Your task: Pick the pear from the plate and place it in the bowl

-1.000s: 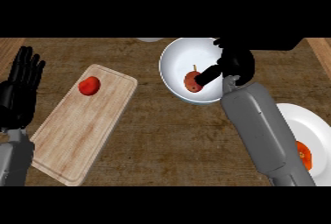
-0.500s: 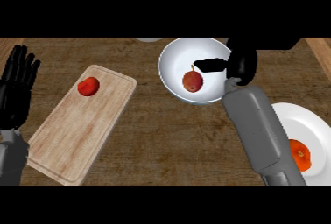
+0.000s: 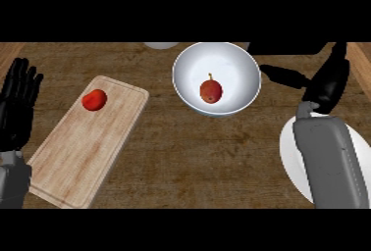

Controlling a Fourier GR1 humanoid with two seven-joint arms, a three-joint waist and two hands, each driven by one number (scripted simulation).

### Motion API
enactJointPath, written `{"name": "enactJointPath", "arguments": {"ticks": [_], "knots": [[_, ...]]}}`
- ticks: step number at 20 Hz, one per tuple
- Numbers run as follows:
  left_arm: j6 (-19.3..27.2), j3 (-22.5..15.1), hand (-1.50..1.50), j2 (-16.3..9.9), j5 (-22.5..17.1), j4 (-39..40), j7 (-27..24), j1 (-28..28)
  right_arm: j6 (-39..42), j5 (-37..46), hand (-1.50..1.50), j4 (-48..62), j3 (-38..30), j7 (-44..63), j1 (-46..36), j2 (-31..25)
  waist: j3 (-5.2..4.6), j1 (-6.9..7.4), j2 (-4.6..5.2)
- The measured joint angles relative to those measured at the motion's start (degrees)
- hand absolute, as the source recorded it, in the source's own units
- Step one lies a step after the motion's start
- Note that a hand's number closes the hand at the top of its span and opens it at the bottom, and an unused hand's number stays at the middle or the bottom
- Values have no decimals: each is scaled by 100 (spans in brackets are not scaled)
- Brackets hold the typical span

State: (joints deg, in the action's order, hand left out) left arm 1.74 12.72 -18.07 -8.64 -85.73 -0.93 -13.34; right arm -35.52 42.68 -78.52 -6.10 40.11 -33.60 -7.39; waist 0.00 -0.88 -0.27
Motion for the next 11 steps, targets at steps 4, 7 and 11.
{"name": "enactJointPath", "arguments": {"ticks": [4,7,11], "knots": [[-56,64,0,-22,-34,-3,-36,88,215,-570,-150,-1080,-261,-228,894,-299,1,-20,-4],[1,25,0,27,52,64,-77,33,405,-1085,-150,-1798,-507,-503,1628,-492,1,-29,0],[-55,63,0,-15,25,45,-32,15,765,-2005,-150,-2515,-961,-1092,2600,-701,3,-20,4]]}}
